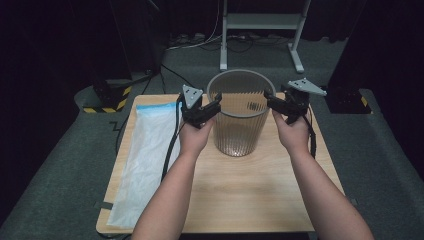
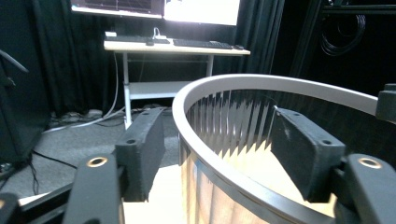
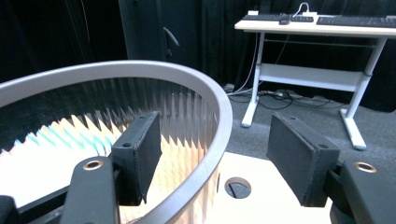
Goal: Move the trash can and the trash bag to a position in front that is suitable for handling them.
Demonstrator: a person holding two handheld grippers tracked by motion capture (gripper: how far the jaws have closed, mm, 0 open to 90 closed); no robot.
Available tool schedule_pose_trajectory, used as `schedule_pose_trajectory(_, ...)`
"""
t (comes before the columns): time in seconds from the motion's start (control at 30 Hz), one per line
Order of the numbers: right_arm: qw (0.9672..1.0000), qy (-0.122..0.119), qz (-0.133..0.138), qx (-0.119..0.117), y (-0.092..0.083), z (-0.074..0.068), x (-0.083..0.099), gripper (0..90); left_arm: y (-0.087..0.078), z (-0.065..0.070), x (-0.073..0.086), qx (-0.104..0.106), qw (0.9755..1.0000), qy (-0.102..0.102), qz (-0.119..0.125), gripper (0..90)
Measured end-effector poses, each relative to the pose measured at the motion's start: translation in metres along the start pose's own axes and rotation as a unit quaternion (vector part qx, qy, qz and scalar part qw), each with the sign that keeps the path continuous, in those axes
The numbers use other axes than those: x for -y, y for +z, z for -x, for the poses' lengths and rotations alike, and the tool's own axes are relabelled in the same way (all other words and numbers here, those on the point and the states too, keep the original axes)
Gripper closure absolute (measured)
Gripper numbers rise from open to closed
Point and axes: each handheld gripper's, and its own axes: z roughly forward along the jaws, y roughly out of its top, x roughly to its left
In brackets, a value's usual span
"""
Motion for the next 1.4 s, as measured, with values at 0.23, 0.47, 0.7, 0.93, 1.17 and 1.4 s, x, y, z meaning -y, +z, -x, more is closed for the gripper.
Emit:
schedule_pose_trajectory(0.23, 0.9997, 0.018, 0.004, -0.018, 0.004, -0.001, 0.007, 35.8, 0.011, -0.006, 0.004, 0.041, 0.9980, -0.046, -0.008, 29.4)
schedule_pose_trajectory(0.47, 0.9995, 0.020, 0.003, -0.023, 0.003, -0.010, 0.008, 41.0, 0.012, -0.003, 0.003, 0.036, 0.9979, -0.051, -0.016, 30.9)
schedule_pose_trajectory(0.7, 0.9996, 0.022, 0.002, -0.017, -0.001, -0.014, 0.008, 44.2, 0.003, 0.000, 0.003, 0.022, 0.9989, -0.040, -0.015, 33.2)
schedule_pose_trajectory(0.93, 0.9995, 0.025, -0.005, -0.021, -0.006, -0.025, 0.007, 46.5, -0.011, -0.002, 0.006, 0.014, 0.9988, -0.047, -0.009, 34.3)
schedule_pose_trajectory(1.17, 0.9994, 0.021, -0.013, -0.023, -0.011, -0.039, 0.008, 46.4, -0.027, -0.003, 0.005, -0.009, 0.9993, -0.029, -0.020, 34.5)
schedule_pose_trajectory(1.4, 0.9992, 0.018, -0.012, -0.032, -0.021, -0.053, 0.013, 46.4, -0.049, -0.001, 0.008, -0.021, 0.9994, -0.021, -0.018, 34.5)
